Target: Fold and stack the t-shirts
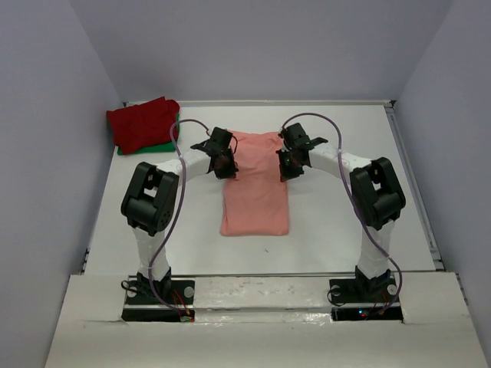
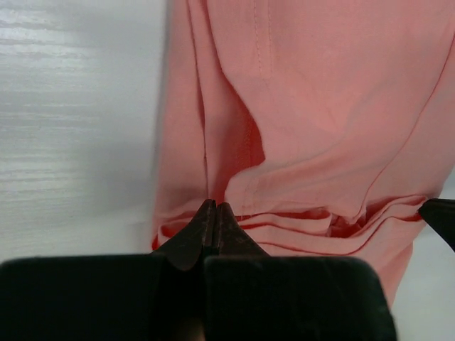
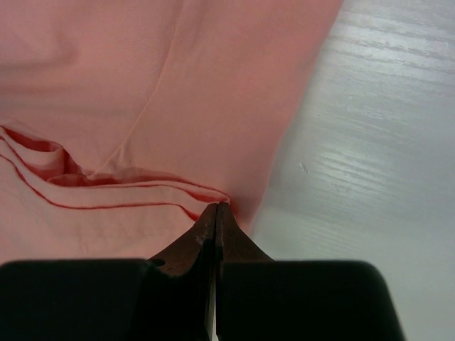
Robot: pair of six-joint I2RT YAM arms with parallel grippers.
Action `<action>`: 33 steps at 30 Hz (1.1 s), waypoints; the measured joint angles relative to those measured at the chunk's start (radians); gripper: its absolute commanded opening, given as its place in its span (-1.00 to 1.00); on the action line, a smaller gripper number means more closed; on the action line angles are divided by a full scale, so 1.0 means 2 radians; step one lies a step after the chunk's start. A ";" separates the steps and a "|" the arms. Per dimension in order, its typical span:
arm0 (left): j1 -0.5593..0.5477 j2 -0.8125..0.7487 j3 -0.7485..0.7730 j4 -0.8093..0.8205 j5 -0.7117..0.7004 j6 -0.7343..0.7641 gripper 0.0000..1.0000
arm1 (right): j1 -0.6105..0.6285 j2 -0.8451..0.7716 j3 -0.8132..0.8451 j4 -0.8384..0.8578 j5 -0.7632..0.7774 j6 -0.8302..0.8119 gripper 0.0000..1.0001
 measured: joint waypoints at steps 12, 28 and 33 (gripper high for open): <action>0.001 0.044 0.037 -0.007 0.009 -0.010 -1.00 | 0.000 0.030 0.016 0.001 -0.001 0.001 -1.00; 0.003 -0.001 -0.041 0.031 0.007 -0.067 -1.00 | 0.000 0.019 -0.003 0.010 0.019 0.034 -1.00; 0.003 -0.019 -0.071 0.048 0.009 -0.080 -1.00 | 0.000 0.018 -0.008 0.015 0.022 0.046 -1.00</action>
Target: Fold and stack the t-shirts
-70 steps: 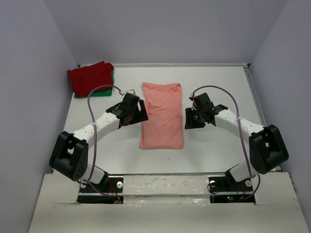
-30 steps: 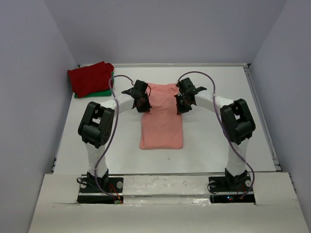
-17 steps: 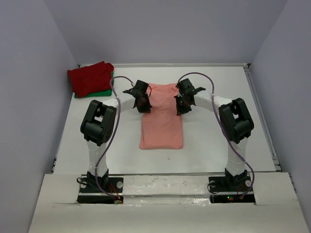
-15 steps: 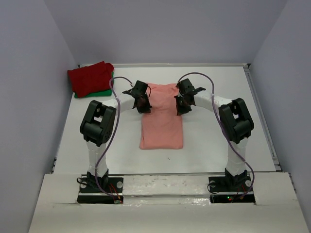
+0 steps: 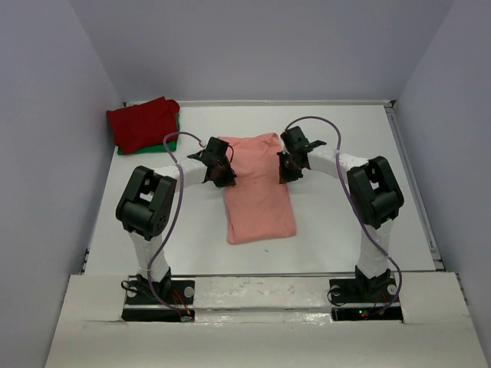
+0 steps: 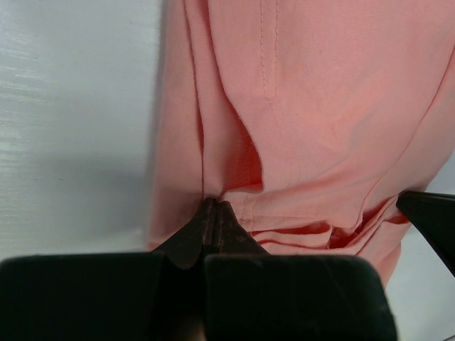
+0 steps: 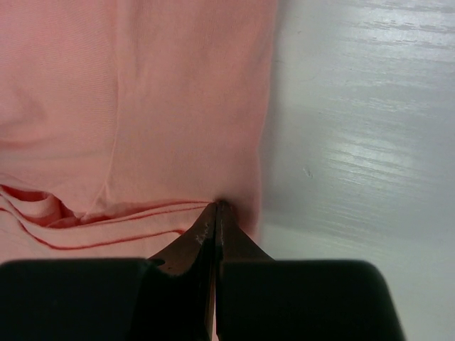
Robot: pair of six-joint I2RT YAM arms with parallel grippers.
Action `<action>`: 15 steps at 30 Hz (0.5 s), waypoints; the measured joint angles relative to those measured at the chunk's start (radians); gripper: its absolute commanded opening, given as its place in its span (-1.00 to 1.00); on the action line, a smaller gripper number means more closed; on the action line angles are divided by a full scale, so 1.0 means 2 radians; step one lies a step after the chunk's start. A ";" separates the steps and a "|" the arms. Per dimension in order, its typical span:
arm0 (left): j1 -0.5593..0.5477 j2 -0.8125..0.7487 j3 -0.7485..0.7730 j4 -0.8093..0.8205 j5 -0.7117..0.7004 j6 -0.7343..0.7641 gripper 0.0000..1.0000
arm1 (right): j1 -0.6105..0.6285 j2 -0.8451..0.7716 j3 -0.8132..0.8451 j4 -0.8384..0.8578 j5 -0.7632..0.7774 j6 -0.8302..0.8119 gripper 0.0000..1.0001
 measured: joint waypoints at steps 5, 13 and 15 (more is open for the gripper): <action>0.000 -0.001 -0.003 0.005 0.000 -0.002 -1.00 | 0.000 -0.008 -0.014 0.011 0.000 0.015 -1.00; -0.001 0.001 0.001 0.000 0.002 -0.001 -1.00 | 0.006 -0.024 -0.039 0.022 0.004 0.032 -1.00; -0.001 0.001 0.001 0.000 0.002 0.000 -1.00 | 0.010 -0.027 -0.043 0.025 0.007 0.035 -1.00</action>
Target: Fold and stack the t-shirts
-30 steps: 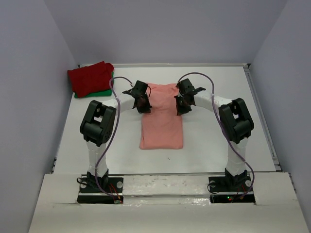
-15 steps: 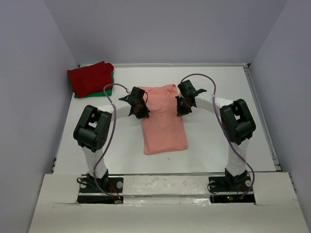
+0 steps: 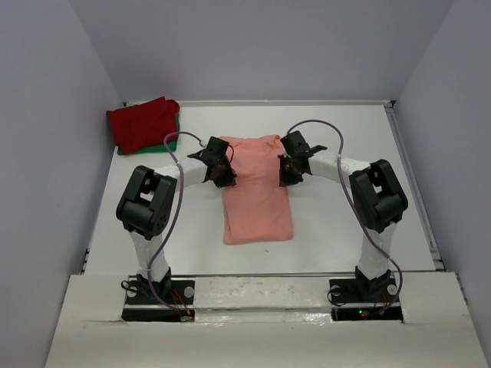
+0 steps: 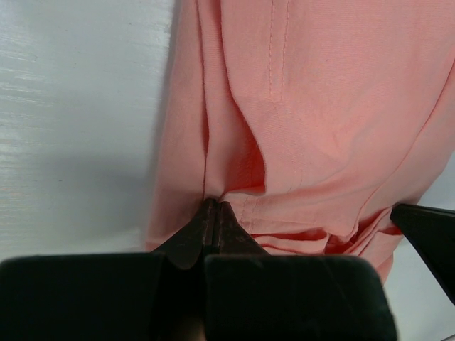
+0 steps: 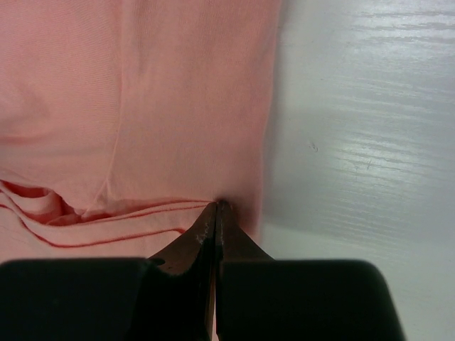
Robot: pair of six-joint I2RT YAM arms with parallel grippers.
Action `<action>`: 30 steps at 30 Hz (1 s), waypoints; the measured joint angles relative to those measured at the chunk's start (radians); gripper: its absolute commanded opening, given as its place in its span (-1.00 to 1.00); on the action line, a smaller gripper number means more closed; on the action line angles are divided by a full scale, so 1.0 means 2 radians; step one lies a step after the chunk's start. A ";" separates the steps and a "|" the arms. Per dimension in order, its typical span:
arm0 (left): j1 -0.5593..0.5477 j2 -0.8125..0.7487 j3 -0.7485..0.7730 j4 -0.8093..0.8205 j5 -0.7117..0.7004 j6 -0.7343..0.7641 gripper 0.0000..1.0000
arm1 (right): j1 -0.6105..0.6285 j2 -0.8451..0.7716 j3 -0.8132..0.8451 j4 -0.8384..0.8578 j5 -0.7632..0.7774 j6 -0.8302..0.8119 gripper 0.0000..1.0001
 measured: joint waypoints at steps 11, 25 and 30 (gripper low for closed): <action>-0.010 -0.007 -0.001 -0.007 -0.041 0.006 -0.99 | 0.004 -0.002 0.000 0.000 0.013 -0.009 -0.99; -0.031 -0.033 0.022 -0.100 -0.169 0.021 -0.92 | 0.010 -0.009 0.034 -0.070 0.060 -0.065 -0.73; -0.039 -0.039 0.059 -0.116 -0.195 0.026 -0.92 | 0.010 -0.009 0.084 -0.088 0.073 -0.088 -0.72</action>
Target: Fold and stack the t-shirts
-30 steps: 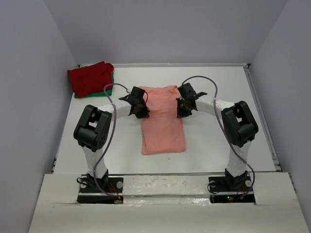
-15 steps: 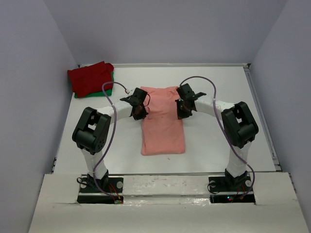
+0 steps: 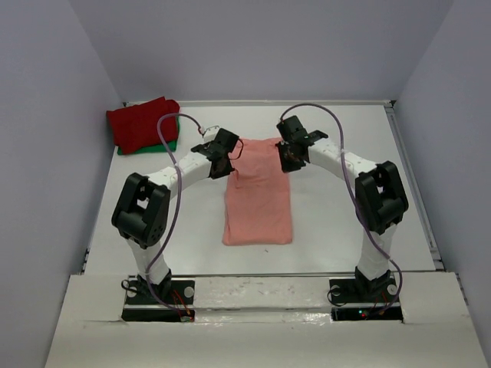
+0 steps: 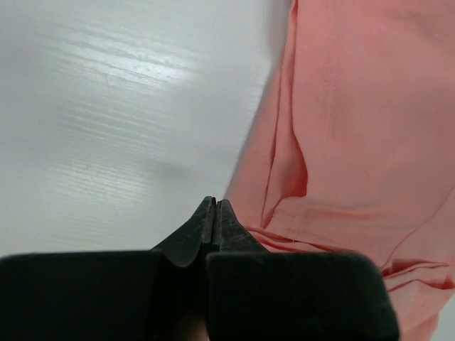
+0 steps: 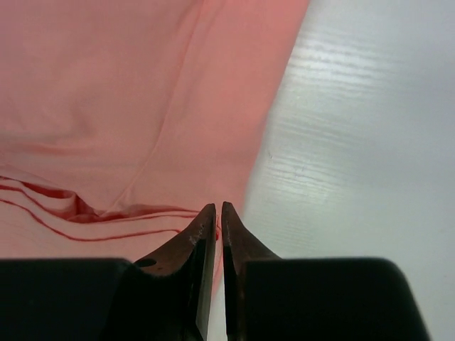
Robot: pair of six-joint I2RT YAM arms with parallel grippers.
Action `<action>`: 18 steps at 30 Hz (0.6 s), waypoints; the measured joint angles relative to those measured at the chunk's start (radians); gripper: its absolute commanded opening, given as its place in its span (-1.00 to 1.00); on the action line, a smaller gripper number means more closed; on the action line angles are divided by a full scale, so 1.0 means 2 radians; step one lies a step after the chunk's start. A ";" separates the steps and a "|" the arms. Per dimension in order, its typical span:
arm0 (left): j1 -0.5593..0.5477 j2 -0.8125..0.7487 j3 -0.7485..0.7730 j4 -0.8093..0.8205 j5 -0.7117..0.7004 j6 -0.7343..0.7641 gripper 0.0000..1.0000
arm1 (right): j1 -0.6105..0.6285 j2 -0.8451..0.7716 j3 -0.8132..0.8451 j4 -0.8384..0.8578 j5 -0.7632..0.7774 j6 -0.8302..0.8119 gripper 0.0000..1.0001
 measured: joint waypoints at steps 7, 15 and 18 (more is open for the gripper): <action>-0.018 -0.045 0.003 -0.027 -0.016 0.002 -0.04 | 0.001 -0.054 -0.004 -0.017 0.017 0.009 -0.11; -0.007 -0.233 -0.152 0.004 0.096 0.001 0.43 | 0.003 -0.287 -0.221 0.013 -0.082 0.060 0.07; 0.002 -0.277 -0.198 0.020 0.144 -0.003 0.45 | 0.003 -0.358 -0.298 0.035 -0.138 0.087 0.08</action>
